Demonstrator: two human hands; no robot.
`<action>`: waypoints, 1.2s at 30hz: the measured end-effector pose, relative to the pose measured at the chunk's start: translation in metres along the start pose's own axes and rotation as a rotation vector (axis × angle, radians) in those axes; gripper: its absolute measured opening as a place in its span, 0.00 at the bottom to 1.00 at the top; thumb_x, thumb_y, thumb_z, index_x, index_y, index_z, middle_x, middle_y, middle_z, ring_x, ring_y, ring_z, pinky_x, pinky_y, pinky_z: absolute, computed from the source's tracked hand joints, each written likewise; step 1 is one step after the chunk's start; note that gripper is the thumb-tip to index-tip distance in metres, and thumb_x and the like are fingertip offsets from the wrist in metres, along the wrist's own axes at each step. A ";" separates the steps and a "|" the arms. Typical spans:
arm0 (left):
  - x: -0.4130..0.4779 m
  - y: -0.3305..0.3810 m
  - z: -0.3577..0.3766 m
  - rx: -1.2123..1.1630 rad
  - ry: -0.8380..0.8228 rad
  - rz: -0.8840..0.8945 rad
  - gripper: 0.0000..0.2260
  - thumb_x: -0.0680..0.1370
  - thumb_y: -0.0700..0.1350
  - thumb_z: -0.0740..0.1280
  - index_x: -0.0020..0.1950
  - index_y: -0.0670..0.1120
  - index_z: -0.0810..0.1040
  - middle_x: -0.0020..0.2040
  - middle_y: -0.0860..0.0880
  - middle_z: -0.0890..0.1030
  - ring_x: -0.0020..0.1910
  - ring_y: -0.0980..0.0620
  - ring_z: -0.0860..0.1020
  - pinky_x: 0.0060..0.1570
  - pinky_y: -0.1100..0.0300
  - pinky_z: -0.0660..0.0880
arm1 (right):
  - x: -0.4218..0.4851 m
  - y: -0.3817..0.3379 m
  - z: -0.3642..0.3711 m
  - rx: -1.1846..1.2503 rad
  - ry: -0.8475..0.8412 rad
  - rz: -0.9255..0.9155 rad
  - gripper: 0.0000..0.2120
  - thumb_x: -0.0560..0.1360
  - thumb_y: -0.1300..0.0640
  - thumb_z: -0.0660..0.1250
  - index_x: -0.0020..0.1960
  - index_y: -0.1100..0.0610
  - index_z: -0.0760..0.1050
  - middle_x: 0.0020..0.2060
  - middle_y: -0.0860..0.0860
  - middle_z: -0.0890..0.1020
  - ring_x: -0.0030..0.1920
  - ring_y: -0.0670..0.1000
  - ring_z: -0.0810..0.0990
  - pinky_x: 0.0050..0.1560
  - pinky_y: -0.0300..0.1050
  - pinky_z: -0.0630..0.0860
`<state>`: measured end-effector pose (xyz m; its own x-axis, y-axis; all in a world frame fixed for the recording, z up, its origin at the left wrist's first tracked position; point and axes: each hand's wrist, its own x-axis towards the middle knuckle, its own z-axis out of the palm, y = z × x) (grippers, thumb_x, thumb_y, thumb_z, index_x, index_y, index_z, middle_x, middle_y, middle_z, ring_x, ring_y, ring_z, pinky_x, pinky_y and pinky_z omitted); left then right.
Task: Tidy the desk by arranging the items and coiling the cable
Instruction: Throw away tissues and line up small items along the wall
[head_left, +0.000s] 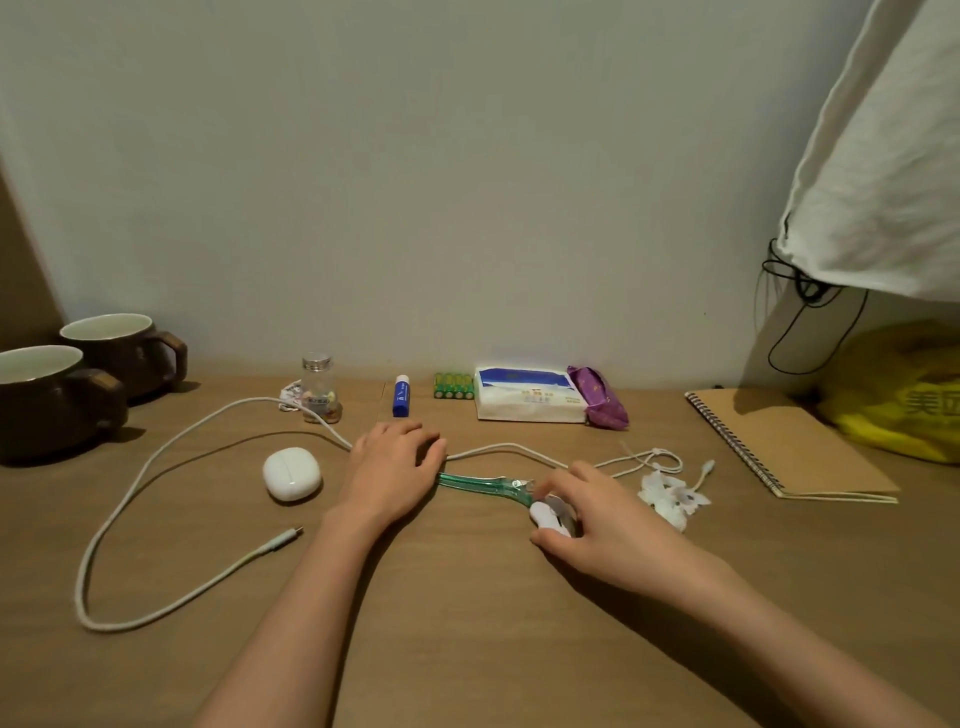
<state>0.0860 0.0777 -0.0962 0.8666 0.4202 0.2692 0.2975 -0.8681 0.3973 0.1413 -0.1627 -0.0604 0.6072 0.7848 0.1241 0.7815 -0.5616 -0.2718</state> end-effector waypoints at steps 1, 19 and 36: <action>-0.001 0.000 -0.001 -0.004 -0.001 0.002 0.19 0.80 0.57 0.55 0.68 0.53 0.72 0.69 0.52 0.71 0.69 0.52 0.65 0.69 0.50 0.60 | 0.000 0.000 0.001 0.013 0.006 0.006 0.18 0.72 0.41 0.66 0.61 0.43 0.69 0.52 0.43 0.72 0.50 0.43 0.74 0.52 0.41 0.74; 0.000 -0.006 -0.007 -0.024 0.034 0.033 0.15 0.81 0.54 0.56 0.64 0.55 0.75 0.65 0.55 0.75 0.66 0.55 0.68 0.65 0.54 0.63 | 0.159 -0.018 -0.017 0.237 0.082 -0.103 0.23 0.70 0.50 0.73 0.63 0.54 0.73 0.59 0.49 0.77 0.48 0.47 0.77 0.38 0.32 0.72; -0.005 -0.025 -0.076 -0.206 0.277 -0.114 0.13 0.78 0.51 0.63 0.61 0.54 0.78 0.55 0.55 0.81 0.55 0.53 0.75 0.57 0.54 0.72 | 0.241 0.004 0.017 0.059 -0.032 -0.133 0.20 0.73 0.55 0.70 0.64 0.55 0.74 0.61 0.53 0.78 0.50 0.46 0.74 0.50 0.41 0.74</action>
<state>0.0440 0.1174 -0.0409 0.6826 0.5916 0.4291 0.2750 -0.7519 0.5991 0.2880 0.0286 -0.0475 0.4931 0.8598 0.1324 0.8443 -0.4363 -0.3112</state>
